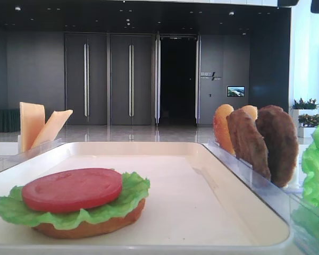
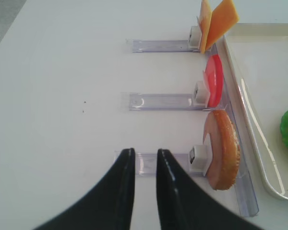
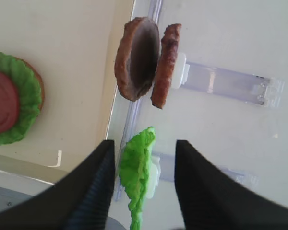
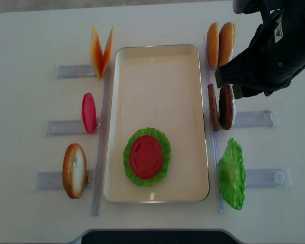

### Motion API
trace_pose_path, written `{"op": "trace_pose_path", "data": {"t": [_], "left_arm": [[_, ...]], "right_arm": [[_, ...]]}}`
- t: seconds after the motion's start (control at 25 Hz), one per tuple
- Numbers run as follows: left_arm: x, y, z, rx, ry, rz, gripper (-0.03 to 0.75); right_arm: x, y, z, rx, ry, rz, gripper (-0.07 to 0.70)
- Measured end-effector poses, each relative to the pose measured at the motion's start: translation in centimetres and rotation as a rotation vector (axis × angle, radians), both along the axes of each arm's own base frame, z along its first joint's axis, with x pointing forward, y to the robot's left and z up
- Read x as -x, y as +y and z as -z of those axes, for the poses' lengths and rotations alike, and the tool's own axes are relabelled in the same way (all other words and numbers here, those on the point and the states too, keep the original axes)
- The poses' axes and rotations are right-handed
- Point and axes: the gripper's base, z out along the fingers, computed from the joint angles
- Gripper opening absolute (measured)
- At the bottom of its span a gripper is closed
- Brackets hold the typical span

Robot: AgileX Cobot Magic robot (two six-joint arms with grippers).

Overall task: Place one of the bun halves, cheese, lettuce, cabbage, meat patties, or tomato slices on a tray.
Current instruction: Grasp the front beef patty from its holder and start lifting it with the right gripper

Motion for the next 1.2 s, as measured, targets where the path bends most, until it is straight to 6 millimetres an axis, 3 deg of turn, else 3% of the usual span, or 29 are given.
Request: {"op": "trace_pose_path", "data": {"t": [0.72, 1.2], "left_arm": [[0.0, 0.0, 0.0, 0.000, 0.000, 0.000, 0.118], [0.0, 0.0, 0.0, 0.000, 0.000, 0.000, 0.118]], "right_arm": [[-1.1, 0.9, -0.3, -0.125, -0.090, 0.106, 0.377], [-3.1, 2.5, 3.7, -0.067, 0.041, 0.112, 0.377]]}}
